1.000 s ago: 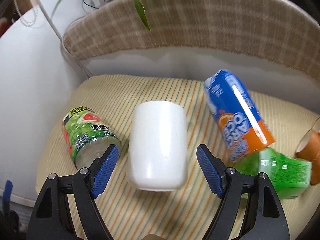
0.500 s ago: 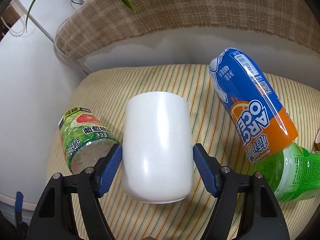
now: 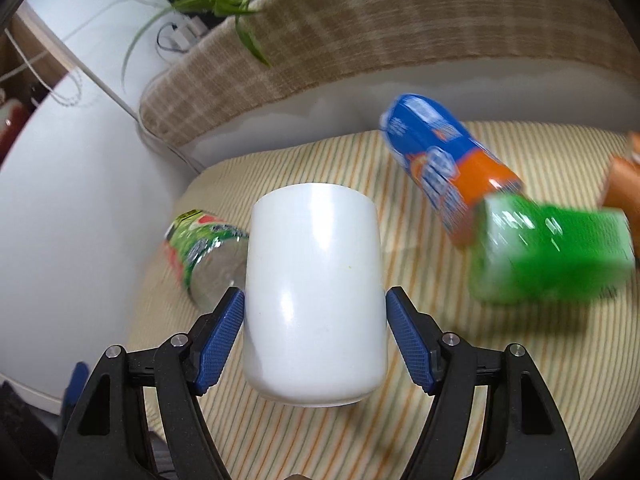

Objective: Flip cup upright
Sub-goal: 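Lift the white cup with the right tool toward the left tool, then grasp the white cup with the left tool while the right tool opens and releases it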

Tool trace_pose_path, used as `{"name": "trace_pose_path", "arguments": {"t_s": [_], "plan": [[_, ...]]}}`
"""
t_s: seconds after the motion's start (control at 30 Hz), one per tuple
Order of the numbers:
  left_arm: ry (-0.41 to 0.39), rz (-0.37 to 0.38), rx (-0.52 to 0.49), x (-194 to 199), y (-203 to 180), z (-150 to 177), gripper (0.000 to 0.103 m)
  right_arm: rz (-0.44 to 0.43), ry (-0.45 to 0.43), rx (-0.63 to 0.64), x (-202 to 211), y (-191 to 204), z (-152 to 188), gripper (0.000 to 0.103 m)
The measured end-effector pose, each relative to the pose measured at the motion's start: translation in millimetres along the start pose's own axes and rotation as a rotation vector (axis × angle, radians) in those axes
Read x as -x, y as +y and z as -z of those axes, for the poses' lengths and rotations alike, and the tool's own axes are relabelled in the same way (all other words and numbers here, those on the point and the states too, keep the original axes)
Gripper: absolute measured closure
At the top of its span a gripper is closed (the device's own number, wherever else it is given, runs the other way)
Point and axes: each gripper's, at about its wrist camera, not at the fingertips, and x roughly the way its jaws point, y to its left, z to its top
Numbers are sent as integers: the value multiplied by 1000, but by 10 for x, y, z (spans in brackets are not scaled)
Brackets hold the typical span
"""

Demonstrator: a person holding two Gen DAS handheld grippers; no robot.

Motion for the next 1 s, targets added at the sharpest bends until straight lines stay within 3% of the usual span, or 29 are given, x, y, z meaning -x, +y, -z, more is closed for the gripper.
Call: {"name": "trace_pose_path", "arguments": {"t_s": [0.23,0.47,0.8,1.0], "plan": [[15,39,-22,-66,-154,24,0,-34,-16,-113,286,-249,458,31],[29,65,-35,-80,-260,47,0,-14,-28,-219,358,-514,739,31],[27,73,-54,-53,-367,53,1,28,-50,-188,376,-499,799,30],[24,74,-70,-39,-425,39,1,92,-97,-105,552,-388,776,29]]}}
